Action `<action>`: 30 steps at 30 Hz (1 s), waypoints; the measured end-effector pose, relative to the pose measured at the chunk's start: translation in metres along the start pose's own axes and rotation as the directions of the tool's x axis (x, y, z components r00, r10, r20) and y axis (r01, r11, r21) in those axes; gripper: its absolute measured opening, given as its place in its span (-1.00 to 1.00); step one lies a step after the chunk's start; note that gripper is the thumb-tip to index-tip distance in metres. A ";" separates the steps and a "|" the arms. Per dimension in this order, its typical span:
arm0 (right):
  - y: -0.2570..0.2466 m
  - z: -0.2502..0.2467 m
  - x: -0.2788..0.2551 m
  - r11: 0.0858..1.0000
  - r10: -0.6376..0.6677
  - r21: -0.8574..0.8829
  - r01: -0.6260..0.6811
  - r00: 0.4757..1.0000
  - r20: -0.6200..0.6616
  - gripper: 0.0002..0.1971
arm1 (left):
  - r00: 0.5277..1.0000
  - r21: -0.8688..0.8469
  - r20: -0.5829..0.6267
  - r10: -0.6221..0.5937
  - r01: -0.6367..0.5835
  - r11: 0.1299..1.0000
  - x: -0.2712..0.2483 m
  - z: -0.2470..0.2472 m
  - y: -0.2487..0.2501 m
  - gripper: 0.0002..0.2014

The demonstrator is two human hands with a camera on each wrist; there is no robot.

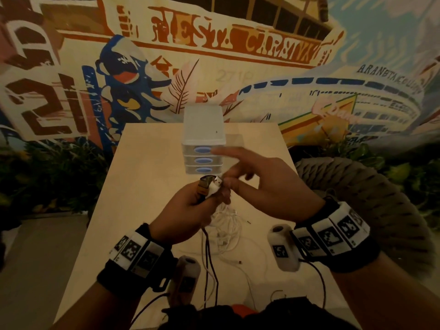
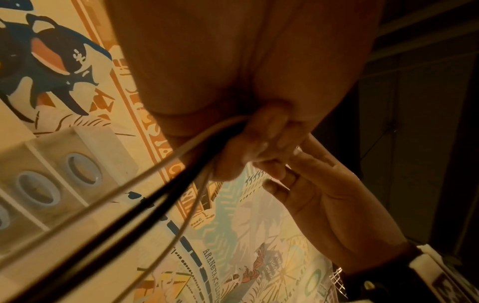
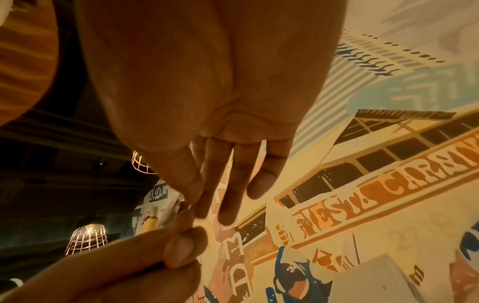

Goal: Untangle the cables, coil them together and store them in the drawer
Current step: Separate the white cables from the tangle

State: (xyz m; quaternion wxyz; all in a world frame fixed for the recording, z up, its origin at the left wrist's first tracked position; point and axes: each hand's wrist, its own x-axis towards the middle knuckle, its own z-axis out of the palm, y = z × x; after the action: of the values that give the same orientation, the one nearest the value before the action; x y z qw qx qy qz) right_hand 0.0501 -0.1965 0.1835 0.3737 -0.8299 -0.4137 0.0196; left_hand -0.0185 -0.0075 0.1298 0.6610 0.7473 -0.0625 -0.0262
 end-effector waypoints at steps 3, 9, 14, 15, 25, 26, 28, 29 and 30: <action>-0.008 0.002 0.004 0.997 -0.023 0.070 0.021 0.999 0.026 -0.47 | 1.000 -0.063 -0.017 0.000 -0.001 0.998 0.004 0.003 0.003 -0.74; -0.019 0.028 0.013 0.999 -0.047 -0.014 0.052 0.973 0.225 -0.47 | 0.997 0.030 -0.030 0.074 -0.073 0.997 0.006 0.004 0.000 -0.90; -0.006 0.021 0.007 0.952 0.022 0.302 -0.045 0.997 0.079 -0.22 | 0.991 -0.207 -0.089 0.103 -0.120 0.971 0.004 0.006 0.013 -0.69; -0.002 0.026 0.005 0.927 0.030 0.370 -0.066 0.994 0.104 -0.21 | 0.986 -0.224 -0.134 0.096 -0.124 0.967 0.005 0.005 0.016 -0.70; 0.066 0.119 -0.060 0.708 0.397 0.292 -0.643 0.704 0.588 -0.73 | 0.974 -0.333 -0.226 0.020 -0.097 0.938 0.003 -0.018 0.009 -0.71; 0.073 0.121 -0.068 0.712 0.411 0.277 -0.645 0.702 0.581 -0.76 | 0.975 -0.339 -0.221 -0.003 -0.074 0.938 0.001 -0.019 0.005 -0.71; 0.088 0.126 -0.084 0.718 0.410 0.276 -0.639 0.709 0.573 -0.71 | 0.978 -0.326 -0.206 -0.021 -0.049 0.944 -0.004 -0.016 -0.001 -0.72; 0.095 0.132 -0.092 0.721 0.422 0.257 -0.644 0.702 0.574 -0.65 | 0.979 -0.321 -0.206 -0.015 -0.053 0.946 -0.006 -0.014 -0.002 -0.73; 0.102 0.137 -0.101 0.721 0.445 0.221 -0.657 0.683 0.580 -0.60 | 0.977 -0.325 -0.215 -0.013 -0.059 0.944 -0.008 -0.013 -0.001 -0.73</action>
State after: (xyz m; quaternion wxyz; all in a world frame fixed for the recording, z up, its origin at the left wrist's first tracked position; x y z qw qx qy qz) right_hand 0.0054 -0.2229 -0.0084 0.3982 -0.7849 -0.2034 0.4289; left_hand -0.0245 0.0065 0.1306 0.7796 0.6240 0.0053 0.0520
